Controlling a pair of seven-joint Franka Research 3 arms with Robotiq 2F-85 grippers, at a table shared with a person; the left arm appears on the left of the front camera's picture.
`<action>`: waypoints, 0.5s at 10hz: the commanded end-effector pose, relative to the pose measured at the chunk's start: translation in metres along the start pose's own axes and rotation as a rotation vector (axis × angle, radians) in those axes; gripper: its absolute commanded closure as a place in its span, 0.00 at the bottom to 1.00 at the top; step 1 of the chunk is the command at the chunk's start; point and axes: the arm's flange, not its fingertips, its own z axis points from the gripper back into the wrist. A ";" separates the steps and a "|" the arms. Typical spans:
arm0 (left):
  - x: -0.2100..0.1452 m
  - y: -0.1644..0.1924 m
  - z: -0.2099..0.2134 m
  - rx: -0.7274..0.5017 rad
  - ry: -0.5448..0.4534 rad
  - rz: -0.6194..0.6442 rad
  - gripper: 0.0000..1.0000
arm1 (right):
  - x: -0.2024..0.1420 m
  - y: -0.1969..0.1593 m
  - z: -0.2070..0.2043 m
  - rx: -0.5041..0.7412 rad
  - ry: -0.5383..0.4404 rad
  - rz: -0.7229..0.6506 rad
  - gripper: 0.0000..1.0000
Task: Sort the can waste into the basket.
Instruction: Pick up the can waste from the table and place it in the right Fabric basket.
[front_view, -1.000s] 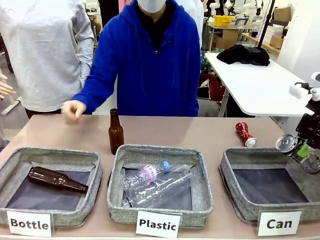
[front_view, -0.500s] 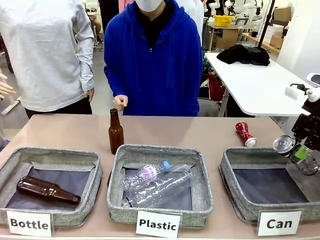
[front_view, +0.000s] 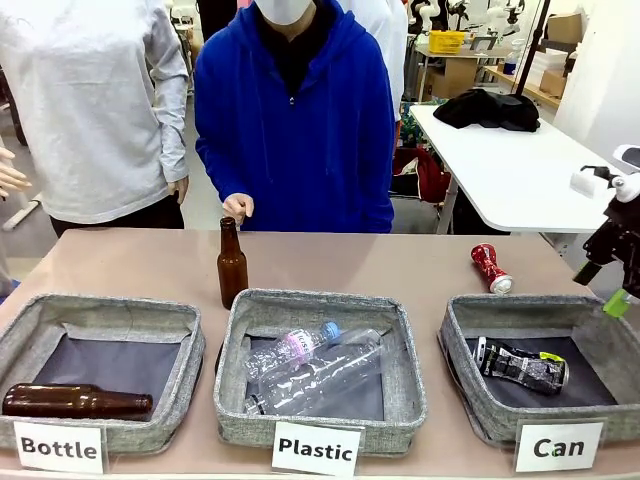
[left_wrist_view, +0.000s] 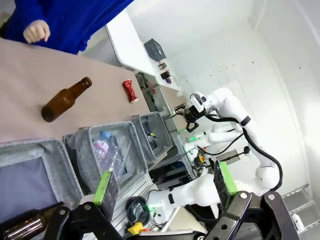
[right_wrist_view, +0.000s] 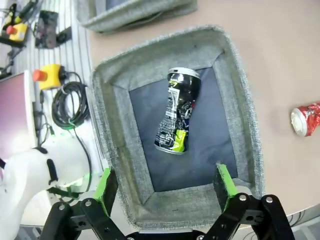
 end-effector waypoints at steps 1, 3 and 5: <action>-0.002 -0.011 0.006 0.010 -0.011 -0.035 0.00 | 0.001 -0.001 0.005 -0.047 -0.078 -0.050 0.00; -0.002 -0.011 0.006 0.010 -0.011 -0.035 0.00 | 0.001 0.004 0.007 -0.016 -0.341 -0.149 0.00; -0.002 -0.011 0.006 0.010 -0.011 -0.035 0.00 | -0.003 0.010 0.013 0.102 -0.568 -0.288 0.00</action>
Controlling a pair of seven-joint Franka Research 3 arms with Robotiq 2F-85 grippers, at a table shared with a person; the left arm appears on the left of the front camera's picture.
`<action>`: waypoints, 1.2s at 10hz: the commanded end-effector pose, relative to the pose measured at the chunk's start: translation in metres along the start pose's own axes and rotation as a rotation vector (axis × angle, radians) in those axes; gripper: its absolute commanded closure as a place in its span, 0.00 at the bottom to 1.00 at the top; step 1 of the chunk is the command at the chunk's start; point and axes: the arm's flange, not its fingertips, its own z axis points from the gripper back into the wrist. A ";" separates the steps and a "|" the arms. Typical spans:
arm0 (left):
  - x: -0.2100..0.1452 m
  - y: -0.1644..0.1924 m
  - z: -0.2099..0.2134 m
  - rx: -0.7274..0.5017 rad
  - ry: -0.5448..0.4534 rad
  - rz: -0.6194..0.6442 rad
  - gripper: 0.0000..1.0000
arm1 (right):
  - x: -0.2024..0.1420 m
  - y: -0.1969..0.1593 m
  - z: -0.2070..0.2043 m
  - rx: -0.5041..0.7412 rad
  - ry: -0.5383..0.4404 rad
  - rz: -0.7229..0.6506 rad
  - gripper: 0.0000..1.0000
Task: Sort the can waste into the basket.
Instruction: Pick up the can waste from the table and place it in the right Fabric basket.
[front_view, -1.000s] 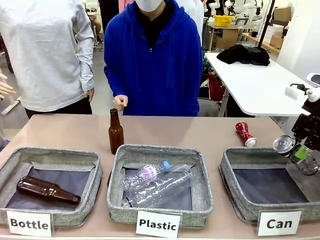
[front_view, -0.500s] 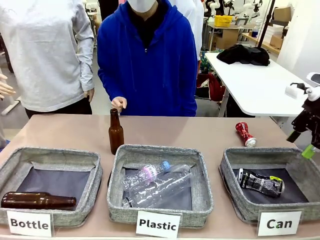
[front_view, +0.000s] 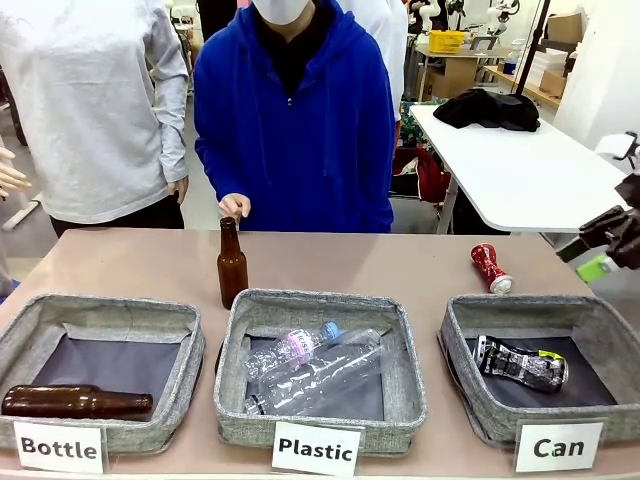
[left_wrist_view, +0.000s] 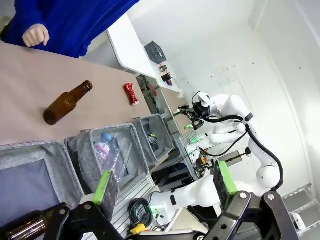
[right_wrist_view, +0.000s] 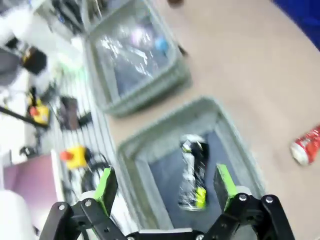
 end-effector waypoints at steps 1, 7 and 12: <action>-0.002 -0.001 0.000 0.001 0.005 -0.001 0.00 | -0.002 0.006 0.000 0.113 -0.261 -0.193 0.00; -0.002 -0.001 0.000 0.001 0.005 -0.001 0.00 | -0.031 -0.006 0.007 0.313 -0.421 -0.777 0.00; -0.002 -0.001 0.000 0.001 0.005 -0.001 0.00 | -0.041 -0.012 0.007 0.290 -0.406 -0.780 0.00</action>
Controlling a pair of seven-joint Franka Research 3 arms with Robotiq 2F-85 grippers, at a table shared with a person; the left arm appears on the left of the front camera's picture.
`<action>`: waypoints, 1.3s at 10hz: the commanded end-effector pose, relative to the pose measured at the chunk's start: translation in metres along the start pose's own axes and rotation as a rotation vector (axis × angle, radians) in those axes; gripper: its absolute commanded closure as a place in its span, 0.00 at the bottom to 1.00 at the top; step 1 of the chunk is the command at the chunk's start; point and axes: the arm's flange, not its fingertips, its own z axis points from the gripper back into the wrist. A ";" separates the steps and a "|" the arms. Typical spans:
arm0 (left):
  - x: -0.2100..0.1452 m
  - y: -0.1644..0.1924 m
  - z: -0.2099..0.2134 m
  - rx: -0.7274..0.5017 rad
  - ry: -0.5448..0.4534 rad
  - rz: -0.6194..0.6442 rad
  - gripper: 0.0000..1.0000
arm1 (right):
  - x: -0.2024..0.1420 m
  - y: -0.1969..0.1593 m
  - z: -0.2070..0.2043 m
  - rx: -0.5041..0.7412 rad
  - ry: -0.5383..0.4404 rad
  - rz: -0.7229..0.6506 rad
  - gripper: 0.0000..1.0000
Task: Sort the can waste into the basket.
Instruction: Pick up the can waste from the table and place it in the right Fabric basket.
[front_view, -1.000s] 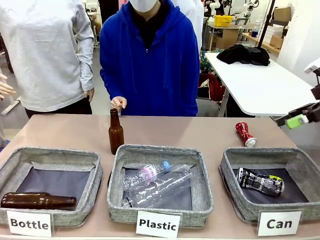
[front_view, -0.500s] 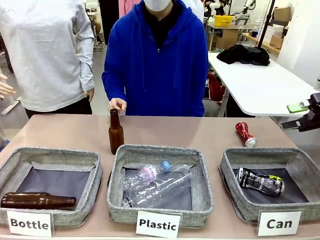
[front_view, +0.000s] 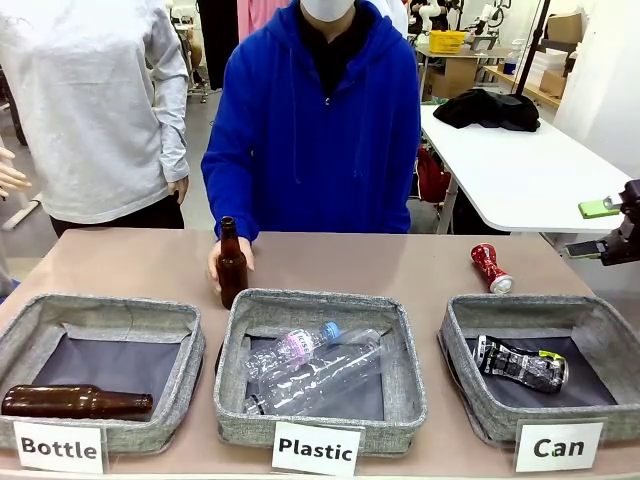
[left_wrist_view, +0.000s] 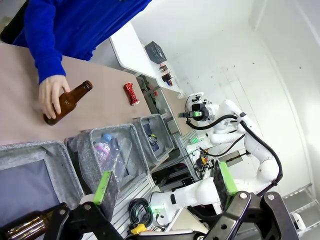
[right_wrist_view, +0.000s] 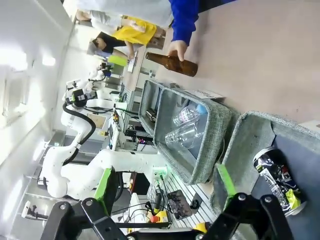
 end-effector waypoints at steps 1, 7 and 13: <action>-0.002 -0.001 0.000 0.001 0.005 -0.001 0.00 | -0.001 0.001 -0.002 0.005 0.012 0.003 0.00; -0.002 -0.001 0.000 0.001 0.005 -0.001 0.00 | -0.001 0.001 -0.002 0.005 0.012 0.003 0.00; -0.003 -0.021 0.030 0.089 0.022 -0.069 0.00 | 0.000 0.001 -0.003 0.001 0.007 0.002 0.00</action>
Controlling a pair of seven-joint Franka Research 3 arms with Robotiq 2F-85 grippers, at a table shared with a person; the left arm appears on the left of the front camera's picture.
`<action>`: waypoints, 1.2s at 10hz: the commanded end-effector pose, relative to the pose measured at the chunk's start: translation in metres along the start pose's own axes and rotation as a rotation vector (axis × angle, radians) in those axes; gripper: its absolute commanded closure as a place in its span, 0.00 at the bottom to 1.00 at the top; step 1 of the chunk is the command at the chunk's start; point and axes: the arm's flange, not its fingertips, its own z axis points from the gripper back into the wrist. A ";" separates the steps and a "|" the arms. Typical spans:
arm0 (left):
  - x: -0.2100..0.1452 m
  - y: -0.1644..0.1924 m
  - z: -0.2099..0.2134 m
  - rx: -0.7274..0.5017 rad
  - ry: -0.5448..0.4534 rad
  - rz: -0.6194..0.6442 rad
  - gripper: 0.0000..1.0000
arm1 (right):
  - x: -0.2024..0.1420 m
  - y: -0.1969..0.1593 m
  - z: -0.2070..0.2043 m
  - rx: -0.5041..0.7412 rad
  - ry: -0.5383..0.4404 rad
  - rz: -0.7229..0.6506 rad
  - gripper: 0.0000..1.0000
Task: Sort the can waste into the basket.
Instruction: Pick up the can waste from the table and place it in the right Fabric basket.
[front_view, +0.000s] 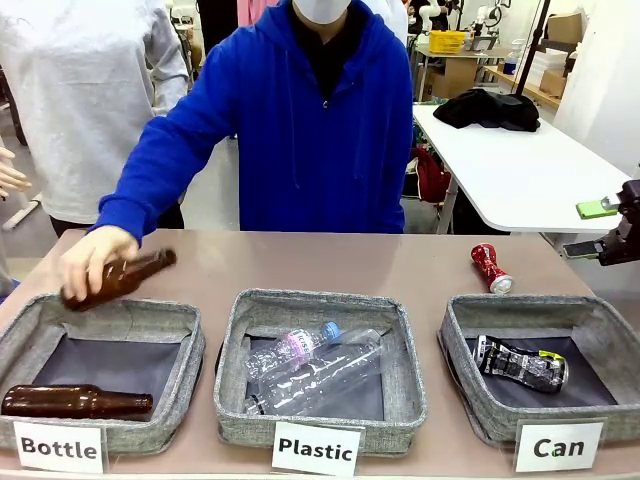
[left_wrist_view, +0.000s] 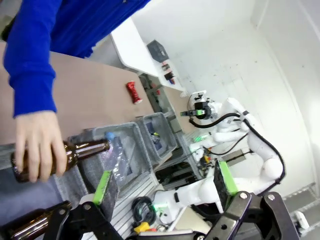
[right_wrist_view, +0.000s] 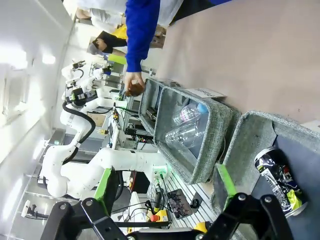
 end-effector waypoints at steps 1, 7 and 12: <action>-0.007 -0.035 0.068 0.133 -0.005 -0.096 0.00 | 0.004 0.002 0.006 -0.150 -0.035 0.075 0.00; -0.035 -0.019 0.211 0.542 -0.078 0.013 0.00 | 0.091 0.005 -0.040 -0.953 0.024 0.056 0.00; -0.032 -0.011 0.183 0.447 -0.043 -0.041 0.00 | 0.138 -0.033 -0.087 -0.894 0.060 -0.080 0.00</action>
